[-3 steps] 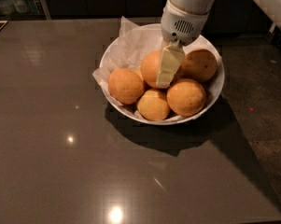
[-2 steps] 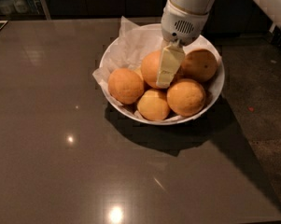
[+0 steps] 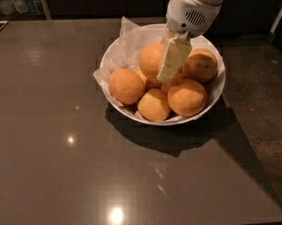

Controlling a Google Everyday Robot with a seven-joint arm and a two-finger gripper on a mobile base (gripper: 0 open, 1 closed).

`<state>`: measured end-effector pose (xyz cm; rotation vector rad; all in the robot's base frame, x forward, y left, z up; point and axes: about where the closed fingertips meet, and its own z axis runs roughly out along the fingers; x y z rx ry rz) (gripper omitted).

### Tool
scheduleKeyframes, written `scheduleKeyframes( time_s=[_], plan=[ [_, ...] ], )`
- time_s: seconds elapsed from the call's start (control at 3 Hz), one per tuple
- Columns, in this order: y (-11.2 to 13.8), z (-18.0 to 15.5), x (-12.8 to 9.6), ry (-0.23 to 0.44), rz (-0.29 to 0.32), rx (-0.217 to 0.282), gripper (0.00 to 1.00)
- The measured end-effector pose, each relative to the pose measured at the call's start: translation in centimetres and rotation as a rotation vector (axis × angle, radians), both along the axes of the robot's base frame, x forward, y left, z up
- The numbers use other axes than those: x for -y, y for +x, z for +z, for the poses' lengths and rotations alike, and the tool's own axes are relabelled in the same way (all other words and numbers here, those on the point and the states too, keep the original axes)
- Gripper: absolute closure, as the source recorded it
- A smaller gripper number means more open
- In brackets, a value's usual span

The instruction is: Pick orange from white bowl

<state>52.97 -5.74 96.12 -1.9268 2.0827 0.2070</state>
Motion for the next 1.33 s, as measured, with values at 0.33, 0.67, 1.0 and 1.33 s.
scheduleKeyframes(
  time_s=[0.33,0.67,1.0,1.33],
  plan=[
    [0.3,0.0,-0.3,0.007,0.0,0.01,1.0],
    [0.3,0.3,-0.7,0.009,0.013,0.034,1.0],
    [-2.1,1.8,-0.1,0.008,-0.021,0.057,1.0],
    [-7.9,4.2,1.4,0.023,-0.099,0.115,1.0]
  ],
)
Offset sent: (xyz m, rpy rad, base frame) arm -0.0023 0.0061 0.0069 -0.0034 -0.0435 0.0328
